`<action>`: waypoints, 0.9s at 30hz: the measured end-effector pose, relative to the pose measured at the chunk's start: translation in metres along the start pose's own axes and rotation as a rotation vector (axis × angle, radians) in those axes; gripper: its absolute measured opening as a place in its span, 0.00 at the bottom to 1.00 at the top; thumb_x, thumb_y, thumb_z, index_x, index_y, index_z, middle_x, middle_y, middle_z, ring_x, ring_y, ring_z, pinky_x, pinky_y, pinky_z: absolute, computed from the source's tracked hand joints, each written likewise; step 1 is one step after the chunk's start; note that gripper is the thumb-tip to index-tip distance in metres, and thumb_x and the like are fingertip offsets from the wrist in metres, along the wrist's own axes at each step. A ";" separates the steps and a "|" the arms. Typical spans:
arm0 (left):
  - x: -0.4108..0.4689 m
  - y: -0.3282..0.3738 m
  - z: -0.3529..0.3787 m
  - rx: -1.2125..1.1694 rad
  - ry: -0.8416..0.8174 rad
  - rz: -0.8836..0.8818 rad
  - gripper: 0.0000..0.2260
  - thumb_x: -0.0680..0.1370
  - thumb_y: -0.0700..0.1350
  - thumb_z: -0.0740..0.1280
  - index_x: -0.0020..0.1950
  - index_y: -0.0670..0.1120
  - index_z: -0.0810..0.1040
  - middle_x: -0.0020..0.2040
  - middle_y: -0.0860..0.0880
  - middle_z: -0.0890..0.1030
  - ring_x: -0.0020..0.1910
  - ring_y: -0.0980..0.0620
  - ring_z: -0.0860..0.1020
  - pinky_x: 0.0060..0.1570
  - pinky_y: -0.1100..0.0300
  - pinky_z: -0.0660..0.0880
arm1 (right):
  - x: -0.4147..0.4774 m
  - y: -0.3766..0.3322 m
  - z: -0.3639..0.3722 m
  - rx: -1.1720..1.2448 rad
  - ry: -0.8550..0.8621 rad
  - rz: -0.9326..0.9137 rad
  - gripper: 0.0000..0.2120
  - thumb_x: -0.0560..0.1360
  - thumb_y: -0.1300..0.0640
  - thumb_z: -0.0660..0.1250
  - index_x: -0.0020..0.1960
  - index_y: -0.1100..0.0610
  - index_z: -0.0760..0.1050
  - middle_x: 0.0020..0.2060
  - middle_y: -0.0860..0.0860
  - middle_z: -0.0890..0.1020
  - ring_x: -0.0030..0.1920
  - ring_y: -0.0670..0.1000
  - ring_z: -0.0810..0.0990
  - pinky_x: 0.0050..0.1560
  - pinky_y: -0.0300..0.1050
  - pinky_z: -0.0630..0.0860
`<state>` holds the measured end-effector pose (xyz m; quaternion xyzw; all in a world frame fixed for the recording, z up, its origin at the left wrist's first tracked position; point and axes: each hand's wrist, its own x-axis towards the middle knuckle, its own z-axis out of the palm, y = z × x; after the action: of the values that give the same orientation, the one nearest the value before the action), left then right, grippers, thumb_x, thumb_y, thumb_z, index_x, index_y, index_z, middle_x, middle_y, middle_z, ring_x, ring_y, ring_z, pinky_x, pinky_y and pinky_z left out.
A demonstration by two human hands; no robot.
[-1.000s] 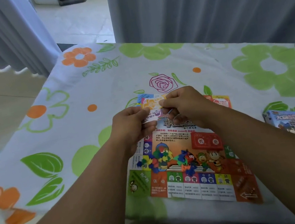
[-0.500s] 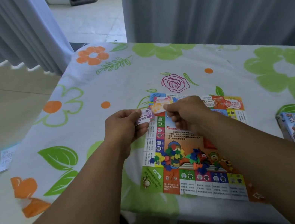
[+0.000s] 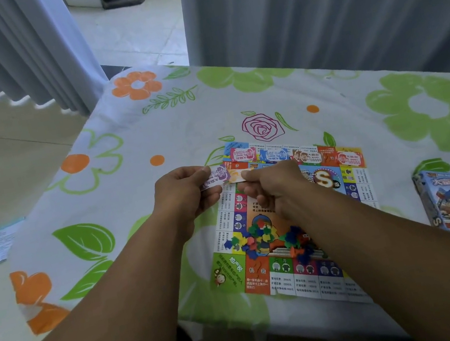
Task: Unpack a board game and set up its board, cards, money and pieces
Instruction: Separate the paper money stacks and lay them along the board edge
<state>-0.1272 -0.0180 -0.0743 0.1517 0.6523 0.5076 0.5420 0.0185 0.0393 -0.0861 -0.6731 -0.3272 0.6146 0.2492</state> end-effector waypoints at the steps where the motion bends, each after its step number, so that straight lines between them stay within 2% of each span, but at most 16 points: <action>1: 0.000 0.000 0.000 -0.001 -0.001 -0.003 0.06 0.79 0.42 0.70 0.52 0.40 0.79 0.38 0.44 0.84 0.33 0.50 0.82 0.34 0.59 0.81 | -0.001 0.000 0.000 0.005 -0.002 -0.003 0.09 0.75 0.61 0.74 0.49 0.66 0.78 0.35 0.58 0.86 0.27 0.48 0.78 0.23 0.37 0.72; 4: -0.001 -0.001 0.002 0.002 -0.009 -0.010 0.07 0.79 0.42 0.70 0.53 0.40 0.79 0.37 0.44 0.85 0.32 0.51 0.82 0.34 0.59 0.81 | -0.002 -0.001 -0.001 0.001 -0.007 -0.015 0.09 0.76 0.60 0.72 0.50 0.65 0.78 0.34 0.58 0.86 0.29 0.49 0.78 0.24 0.38 0.72; 7: 0.000 -0.001 0.002 0.010 -0.017 -0.017 0.08 0.79 0.42 0.70 0.54 0.39 0.79 0.36 0.45 0.85 0.32 0.51 0.82 0.35 0.59 0.81 | -0.004 -0.002 -0.002 -0.052 0.003 -0.052 0.06 0.78 0.61 0.69 0.50 0.65 0.78 0.34 0.57 0.86 0.23 0.46 0.75 0.23 0.37 0.69; 11: -0.001 -0.001 0.003 0.017 -0.038 -0.034 0.08 0.79 0.42 0.70 0.54 0.39 0.79 0.35 0.44 0.85 0.32 0.51 0.82 0.37 0.58 0.82 | -0.003 -0.002 -0.008 -0.242 0.071 -0.184 0.07 0.77 0.62 0.65 0.47 0.67 0.77 0.30 0.56 0.85 0.21 0.46 0.72 0.23 0.38 0.68; 13: -0.002 -0.001 0.006 0.018 -0.051 -0.040 0.08 0.79 0.42 0.70 0.54 0.38 0.79 0.36 0.44 0.85 0.32 0.51 0.82 0.36 0.59 0.82 | -0.002 -0.003 -0.010 -0.259 0.082 -0.249 0.08 0.75 0.62 0.65 0.43 0.67 0.78 0.30 0.56 0.84 0.23 0.49 0.70 0.25 0.40 0.67; 18: -0.006 -0.001 0.015 0.058 -0.072 -0.033 0.09 0.79 0.44 0.70 0.53 0.39 0.78 0.38 0.42 0.85 0.33 0.49 0.83 0.36 0.59 0.81 | -0.012 -0.005 -0.013 -0.183 -0.132 -0.367 0.17 0.76 0.45 0.71 0.45 0.61 0.80 0.35 0.53 0.81 0.26 0.48 0.71 0.25 0.41 0.68; 20: -0.006 -0.001 0.018 0.063 -0.078 -0.021 0.09 0.79 0.45 0.70 0.53 0.39 0.78 0.39 0.41 0.85 0.34 0.48 0.82 0.35 0.59 0.81 | -0.013 -0.003 -0.016 -0.209 -0.195 -0.425 0.16 0.74 0.49 0.75 0.47 0.62 0.78 0.35 0.55 0.80 0.25 0.47 0.72 0.26 0.42 0.71; 24: -0.009 0.000 0.028 0.031 -0.093 -0.046 0.09 0.79 0.46 0.69 0.53 0.40 0.79 0.42 0.41 0.86 0.38 0.45 0.84 0.38 0.57 0.83 | -0.010 -0.003 -0.024 -0.204 -0.166 -0.450 0.09 0.75 0.57 0.75 0.46 0.61 0.76 0.32 0.55 0.78 0.26 0.48 0.75 0.28 0.44 0.75; 27: -0.010 0.001 0.034 -0.015 -0.103 -0.077 0.06 0.79 0.38 0.66 0.55 0.42 0.80 0.46 0.40 0.86 0.40 0.45 0.85 0.42 0.56 0.83 | -0.008 -0.004 -0.031 -0.167 -0.169 -0.426 0.07 0.76 0.58 0.73 0.47 0.62 0.77 0.37 0.56 0.81 0.28 0.47 0.76 0.28 0.43 0.75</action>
<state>-0.0944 -0.0080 -0.0639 0.1482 0.6252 0.4828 0.5950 0.0485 0.0384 -0.0745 -0.5532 -0.5313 0.5732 0.2885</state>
